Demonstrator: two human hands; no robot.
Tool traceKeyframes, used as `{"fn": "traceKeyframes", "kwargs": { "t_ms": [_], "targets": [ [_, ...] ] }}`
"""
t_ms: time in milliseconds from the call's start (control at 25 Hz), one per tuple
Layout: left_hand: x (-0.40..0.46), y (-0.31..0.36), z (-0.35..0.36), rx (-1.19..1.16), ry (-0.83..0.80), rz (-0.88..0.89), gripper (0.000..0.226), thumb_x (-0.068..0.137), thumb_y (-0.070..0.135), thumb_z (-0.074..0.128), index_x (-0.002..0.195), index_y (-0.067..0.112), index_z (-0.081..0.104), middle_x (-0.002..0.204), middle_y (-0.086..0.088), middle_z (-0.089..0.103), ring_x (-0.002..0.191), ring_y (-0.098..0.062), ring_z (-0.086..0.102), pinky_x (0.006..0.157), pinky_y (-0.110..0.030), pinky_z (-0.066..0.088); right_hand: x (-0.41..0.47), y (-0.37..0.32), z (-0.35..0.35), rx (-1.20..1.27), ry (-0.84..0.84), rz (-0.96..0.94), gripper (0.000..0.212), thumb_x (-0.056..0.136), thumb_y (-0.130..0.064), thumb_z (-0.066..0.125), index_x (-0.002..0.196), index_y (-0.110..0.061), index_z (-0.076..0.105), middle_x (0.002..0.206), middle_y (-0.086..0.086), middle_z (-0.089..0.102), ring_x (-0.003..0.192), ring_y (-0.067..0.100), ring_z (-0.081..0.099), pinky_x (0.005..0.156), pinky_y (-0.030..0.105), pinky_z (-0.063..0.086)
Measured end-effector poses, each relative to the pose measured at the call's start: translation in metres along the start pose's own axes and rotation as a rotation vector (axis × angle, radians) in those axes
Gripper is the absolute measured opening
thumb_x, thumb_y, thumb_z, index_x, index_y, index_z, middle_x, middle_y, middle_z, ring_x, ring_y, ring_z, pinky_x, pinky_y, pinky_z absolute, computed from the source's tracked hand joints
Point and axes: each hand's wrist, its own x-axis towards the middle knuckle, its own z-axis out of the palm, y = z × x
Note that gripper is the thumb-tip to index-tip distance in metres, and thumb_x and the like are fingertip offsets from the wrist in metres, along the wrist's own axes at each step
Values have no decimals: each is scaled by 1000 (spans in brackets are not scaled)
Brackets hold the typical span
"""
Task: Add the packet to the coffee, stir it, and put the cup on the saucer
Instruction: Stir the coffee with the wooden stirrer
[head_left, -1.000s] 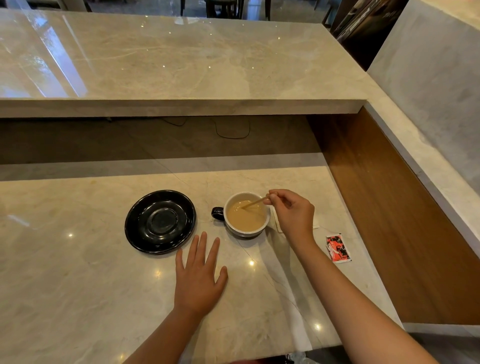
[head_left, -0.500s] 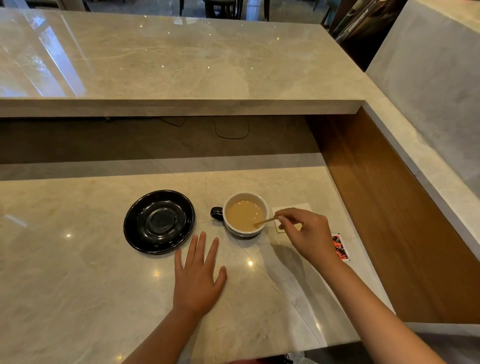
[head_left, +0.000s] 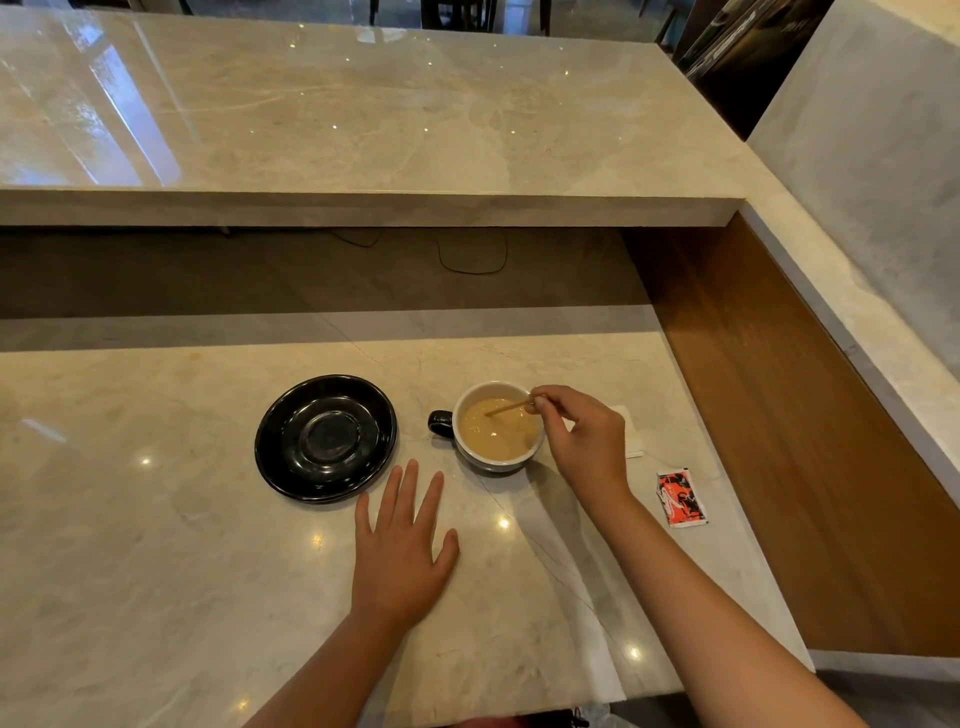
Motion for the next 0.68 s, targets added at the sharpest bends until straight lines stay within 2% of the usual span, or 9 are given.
{"fn": "traceKeyframes", "kwargs": {
  "t_ms": [200,360,440,560,680],
  "targets": [
    [0,0,0,-2,1,1,63,90,51,31,146,25,21,154,-9,15,140,-22,4,108,-52,5,8,17,-26,-200,-64,-197,13,83,-9,58,89,-4,69,80,9,74,71,22,68,67,22,49],
    [0,0,0,-3,4,7,63,89,50,32,146,24,22,154,-9,15,140,-22,5,108,-52,5,4,18,-41,-248,-147,-275,13,82,-9,58,89,-5,69,79,9,73,68,22,67,63,31,55],
    [0,0,0,-4,7,8,63,89,50,33,146,25,22,154,-9,16,140,-22,5,108,-52,5,-4,17,-42,-187,-163,-226,13,82,-10,58,87,-6,70,79,7,74,70,20,67,65,31,53],
    [0,0,0,-1,3,7,63,89,51,32,146,24,23,153,-9,17,140,-23,6,108,-51,4,-19,13,-35,-40,-165,-82,13,81,-11,60,85,-9,72,80,3,75,74,9,66,71,21,51],
    [0,0,-1,-4,9,11,63,89,50,33,146,24,23,153,-9,16,140,-22,6,109,-51,3,-27,5,-22,124,-127,76,14,82,-2,64,87,-11,73,80,-1,74,82,8,66,73,13,50]
  ]
}}
